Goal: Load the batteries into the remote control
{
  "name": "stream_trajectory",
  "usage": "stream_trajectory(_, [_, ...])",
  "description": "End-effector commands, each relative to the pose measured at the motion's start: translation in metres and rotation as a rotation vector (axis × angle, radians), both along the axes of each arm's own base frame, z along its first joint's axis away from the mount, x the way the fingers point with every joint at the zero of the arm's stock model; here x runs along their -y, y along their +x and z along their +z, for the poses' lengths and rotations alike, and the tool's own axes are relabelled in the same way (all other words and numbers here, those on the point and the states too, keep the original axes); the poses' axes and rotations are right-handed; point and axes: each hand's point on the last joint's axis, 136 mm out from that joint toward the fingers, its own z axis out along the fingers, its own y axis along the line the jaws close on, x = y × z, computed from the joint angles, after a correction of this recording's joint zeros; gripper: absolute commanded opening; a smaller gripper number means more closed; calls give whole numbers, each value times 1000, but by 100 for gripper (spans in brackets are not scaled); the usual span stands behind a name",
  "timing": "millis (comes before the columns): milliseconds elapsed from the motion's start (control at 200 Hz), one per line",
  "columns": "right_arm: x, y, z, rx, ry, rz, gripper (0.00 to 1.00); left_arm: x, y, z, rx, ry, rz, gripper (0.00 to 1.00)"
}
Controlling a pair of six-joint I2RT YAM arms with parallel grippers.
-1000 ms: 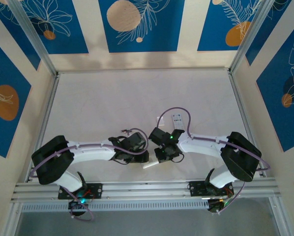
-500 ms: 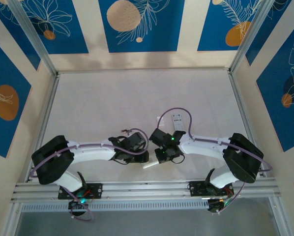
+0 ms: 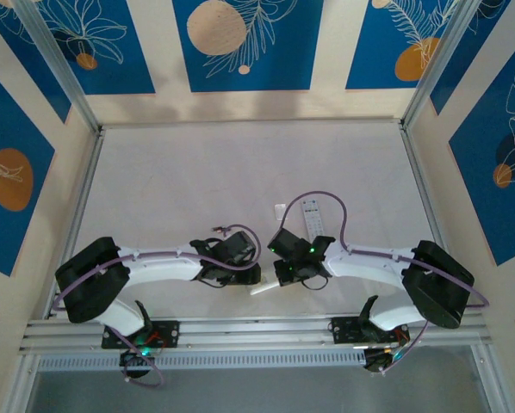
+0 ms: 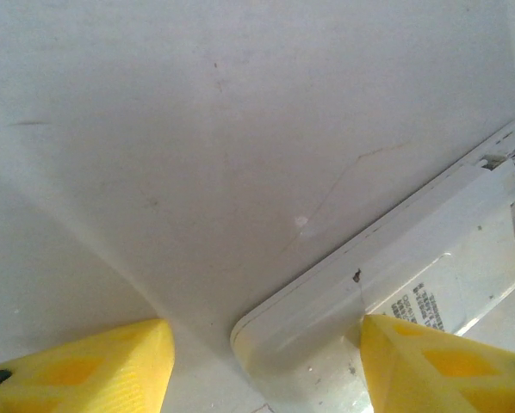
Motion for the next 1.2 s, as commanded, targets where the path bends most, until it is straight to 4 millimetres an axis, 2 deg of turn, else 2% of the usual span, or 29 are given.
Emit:
stream_trajectory(0, [8,10,-32,39,-70,-6,11,-13,0,-17,-9,77,0,60])
stream_trajectory(155, [16,17,-49,87,-96,-28,11,-13,0,-17,-10,74,3,60])
stream_trajectory(310, [21,14,-55,97,-80,-44,13,-11,0,-18,-12,75,-3,60])
stream_trajectory(465, [18,13,-34,92,-44,-61,20,-10,0,-20,-21,78,-9,59])
stream_trajectory(670, [20,16,-9,124,0,-69,23,-7,0,-21,-25,73,-14,59])
stream_trajectory(830, [28,17,-3,129,-9,-89,24,-7,-1,-22,-27,73,-12,59])
stream_trajectory(1190, [30,15,12,123,59,-100,25,-6,-1,-23,-32,69,-13,59])
